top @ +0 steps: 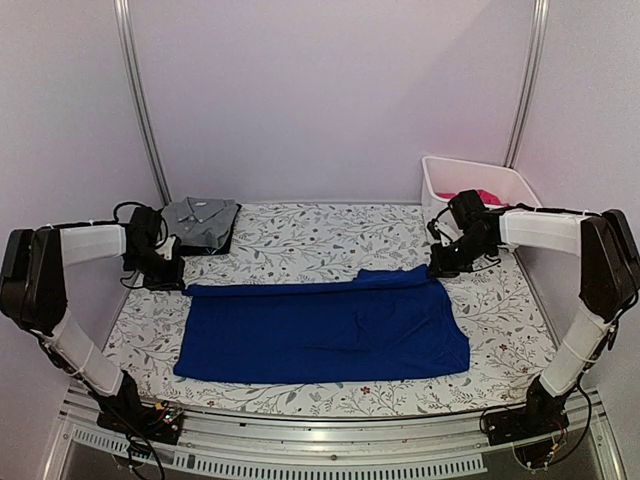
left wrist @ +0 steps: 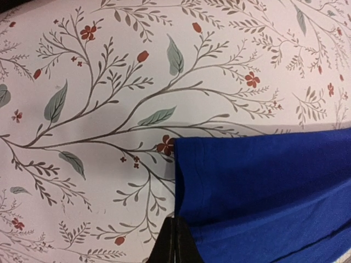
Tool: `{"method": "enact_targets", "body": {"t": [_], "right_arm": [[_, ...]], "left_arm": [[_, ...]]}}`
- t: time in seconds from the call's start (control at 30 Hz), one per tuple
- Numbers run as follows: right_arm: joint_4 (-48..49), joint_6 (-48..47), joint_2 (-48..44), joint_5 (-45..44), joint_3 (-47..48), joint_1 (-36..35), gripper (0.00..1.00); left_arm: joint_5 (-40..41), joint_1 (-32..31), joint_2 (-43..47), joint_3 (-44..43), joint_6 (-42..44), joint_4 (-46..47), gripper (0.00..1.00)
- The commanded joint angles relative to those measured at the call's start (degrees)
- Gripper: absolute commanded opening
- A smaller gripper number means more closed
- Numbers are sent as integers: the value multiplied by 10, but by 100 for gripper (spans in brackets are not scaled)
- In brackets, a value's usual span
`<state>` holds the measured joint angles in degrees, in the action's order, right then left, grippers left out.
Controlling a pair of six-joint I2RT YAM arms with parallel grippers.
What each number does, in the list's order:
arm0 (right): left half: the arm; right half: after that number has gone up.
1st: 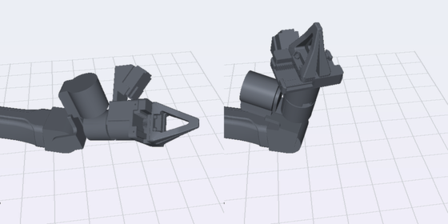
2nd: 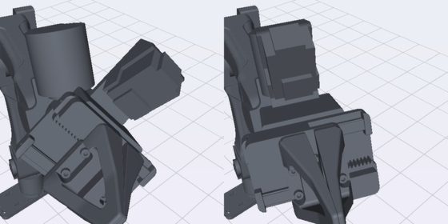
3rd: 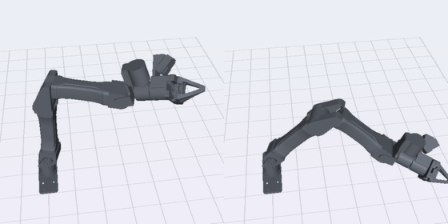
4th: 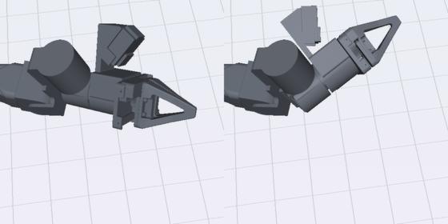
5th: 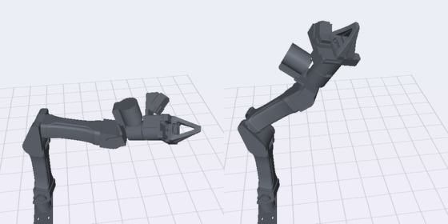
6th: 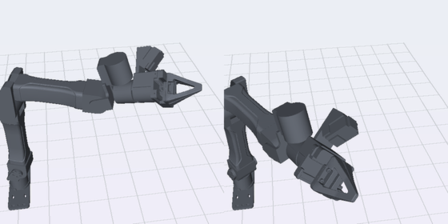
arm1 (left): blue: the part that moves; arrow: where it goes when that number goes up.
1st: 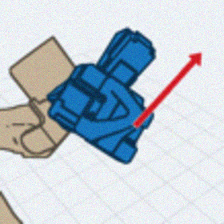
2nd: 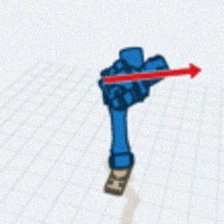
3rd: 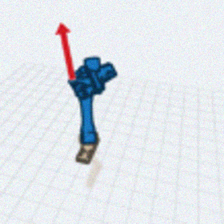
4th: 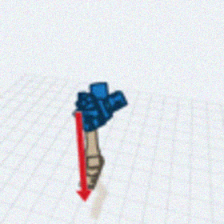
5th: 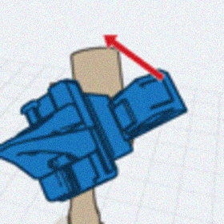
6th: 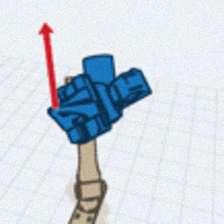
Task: Fold and stack the mixed laundry pile
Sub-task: Fold the 1/3-folded T-shirt at the center of the board.
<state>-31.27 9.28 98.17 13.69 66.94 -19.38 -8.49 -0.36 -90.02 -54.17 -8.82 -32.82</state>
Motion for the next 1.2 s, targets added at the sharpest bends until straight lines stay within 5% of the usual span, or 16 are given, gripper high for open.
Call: {"method": "enact_targets", "body": {"t": [0.0,0.43,0.93,1.17], "right_arm": [[14,12,-21,4,-23,1,0],[-39,-1,-19,8,31,2,0],[-15,37,-65,31,-102,-1,0],[-32,38,-54,29,-60,-1,0]], "left_arm": [[10,3,8,9,-4,-7,0],[16,3,37,-31,-9,-53,0],[15,-5,0,-13,-12,-59,0],[8,-12,10,-39,-15,-63,0]]}}
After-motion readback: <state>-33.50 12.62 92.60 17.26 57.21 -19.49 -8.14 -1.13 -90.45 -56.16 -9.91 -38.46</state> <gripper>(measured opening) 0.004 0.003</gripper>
